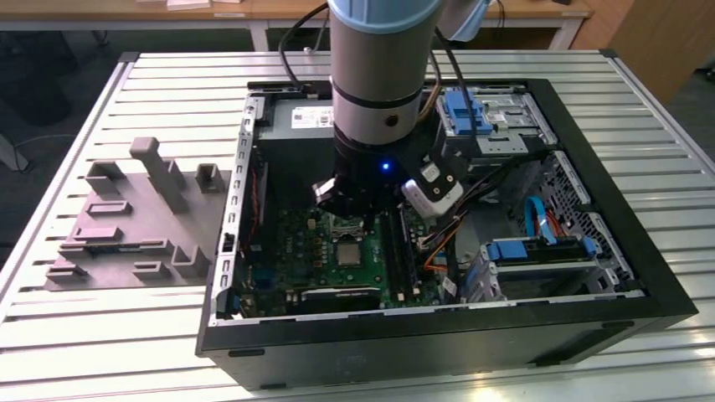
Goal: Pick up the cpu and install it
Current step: 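Close the cpu cover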
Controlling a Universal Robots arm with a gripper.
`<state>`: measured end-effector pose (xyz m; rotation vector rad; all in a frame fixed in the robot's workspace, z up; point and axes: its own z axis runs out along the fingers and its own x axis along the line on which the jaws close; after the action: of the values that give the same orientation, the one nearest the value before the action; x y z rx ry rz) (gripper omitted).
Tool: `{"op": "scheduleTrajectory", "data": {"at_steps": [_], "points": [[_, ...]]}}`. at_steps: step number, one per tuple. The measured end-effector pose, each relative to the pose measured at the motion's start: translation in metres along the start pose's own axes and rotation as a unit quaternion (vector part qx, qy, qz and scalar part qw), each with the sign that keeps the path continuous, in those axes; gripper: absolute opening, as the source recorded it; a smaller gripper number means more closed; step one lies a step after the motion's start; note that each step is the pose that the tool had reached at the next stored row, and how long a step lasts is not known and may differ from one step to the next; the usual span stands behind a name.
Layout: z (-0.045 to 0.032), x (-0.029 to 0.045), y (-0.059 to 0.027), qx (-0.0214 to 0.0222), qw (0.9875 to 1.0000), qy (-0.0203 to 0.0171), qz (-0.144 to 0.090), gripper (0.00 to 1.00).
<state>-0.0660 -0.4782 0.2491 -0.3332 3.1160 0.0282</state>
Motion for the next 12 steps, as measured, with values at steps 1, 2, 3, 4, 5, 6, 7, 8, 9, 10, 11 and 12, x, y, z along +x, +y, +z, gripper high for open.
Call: {"op": "scheduleTrajectory", "data": {"at_steps": [1, 2, 3, 4, 5, 6, 7, 8, 9, 10, 11, 12], "points": [[0.0002, -0.0018, 0.0007, -0.0001, 1.0, 0.0, 0.0, 0.11], [0.0004, -0.0038, 0.0017, 0.0, 1.0, 0.0, 0.0, 0.11], [0.0006, -0.006, 0.0032, -0.0001, 1.0, 0.0, 0.0, 0.11], [0.0007, -0.008, 0.005, -0.0001, 1.0, 0.0, 0.0, 0.11], [0.0009, -0.0098, 0.0071, 0.0, 1.0, 0.0, 0.0, 0.11], [0.0012, -0.012, 0.0096, 0.0, 1.0, 0.0, 0.0, 0.11], [0.0015, -0.0141, 0.0121, 0.0, 1.0, 0.0, 0.0, 0.11], [0.0018, -0.0161, 0.0148, -0.0001, 1.0, -0.0001, 0.0, 0.11], [0.0019, -0.0177, 0.0172, 0.0, 1.0, 0.0, 0.0, 0.11], [0.0023, -0.019, 0.0192, -0.0001, 1.0, 0.0, 0.0, 0.11], [0.0027, -0.0197, 0.0207, -0.0002, 1.0, -0.0001, 0.0, 0.11], [0.0032, -0.0199, 0.0211, -0.0006, 1.0, -0.0001, -0.004, 0.11]]}}
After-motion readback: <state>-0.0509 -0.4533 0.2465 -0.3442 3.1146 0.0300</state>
